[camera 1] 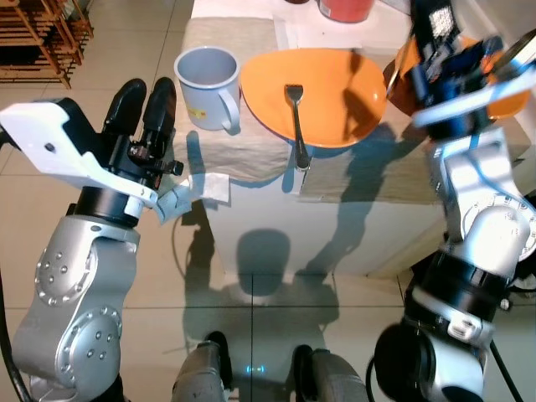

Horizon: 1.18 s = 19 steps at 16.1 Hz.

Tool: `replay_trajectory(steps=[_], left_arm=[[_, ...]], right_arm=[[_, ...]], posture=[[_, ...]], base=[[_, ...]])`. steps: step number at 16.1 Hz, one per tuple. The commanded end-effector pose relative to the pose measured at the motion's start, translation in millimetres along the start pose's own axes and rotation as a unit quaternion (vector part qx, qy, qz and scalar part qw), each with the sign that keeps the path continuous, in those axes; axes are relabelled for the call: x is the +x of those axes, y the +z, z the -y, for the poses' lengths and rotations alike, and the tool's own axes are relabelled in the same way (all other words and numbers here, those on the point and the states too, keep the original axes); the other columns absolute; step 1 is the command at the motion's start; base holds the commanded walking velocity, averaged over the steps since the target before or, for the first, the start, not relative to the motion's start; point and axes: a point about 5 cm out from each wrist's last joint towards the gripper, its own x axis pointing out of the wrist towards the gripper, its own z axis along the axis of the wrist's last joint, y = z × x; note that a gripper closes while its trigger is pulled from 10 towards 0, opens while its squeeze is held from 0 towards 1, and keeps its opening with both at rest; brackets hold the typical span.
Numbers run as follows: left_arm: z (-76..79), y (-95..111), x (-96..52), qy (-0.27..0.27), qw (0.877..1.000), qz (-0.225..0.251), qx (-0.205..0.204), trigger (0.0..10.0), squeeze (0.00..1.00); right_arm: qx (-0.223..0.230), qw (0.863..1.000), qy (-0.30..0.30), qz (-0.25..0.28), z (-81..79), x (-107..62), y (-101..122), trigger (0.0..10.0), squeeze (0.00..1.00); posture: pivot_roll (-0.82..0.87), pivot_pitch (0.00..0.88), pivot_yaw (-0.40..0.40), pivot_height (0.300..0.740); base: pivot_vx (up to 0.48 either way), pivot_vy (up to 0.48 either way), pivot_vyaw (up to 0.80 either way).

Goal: Setting the table

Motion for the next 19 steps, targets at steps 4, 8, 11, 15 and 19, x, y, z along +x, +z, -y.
replay_trajectory(steps=[4, 8, 11, 15, 19], left_arm=[[13.4, 12, -7.7, -0.060, 0.997, 0.037, -0.037, 10.0, 0.00], [17.3, 17, -12.7, -0.093, 0.990, 0.057, -0.087, 10.0, 0.00], [12.2, 18, -12.2, -0.089, 0.989, 0.063, -0.097, 10.0, 0.00], [9.8, 11, -10.9, -0.091, 0.988, 0.055, -0.108, 10.0, 0.00], [2.7, -10, -15.1, -0.076, 0.991, 0.017, -0.113, 10.0, 0.00]], right_arm=[[0.054, 0.990, 0.111, -0.071, -26.1, -14.5, -22, 10.0, 0.00], [0.064, 0.986, 0.117, -0.097, -25.0, -20.5, -31, 10.0, 0.00], [0.059, 0.987, 0.114, -0.101, -22.8, -19.9, -32, 10.0, 0.00], [0.003, 0.985, 0.086, -0.148, -16.2, -18.4, -44, 10.0, 0.00], [-0.019, 0.982, 0.067, -0.177, -11.4, -23.1, -56, 10.0, 0.00]], posture=[[-0.08, 0.181, -0.033, 0.740], [-0.08, 0.164, -0.031, 0.740], [-0.08, 0.155, -0.029, 0.740], [-0.08, 0.142, -0.024, 0.740], [-0.09, 0.137, -0.020, 0.740]], base=[[0.000, -0.454, 0.00], [0.000, -0.454, 0.00], [0.000, -0.454, 0.00], [0.000, -0.454, 0.00], [0.000, -0.454, 0.00]])
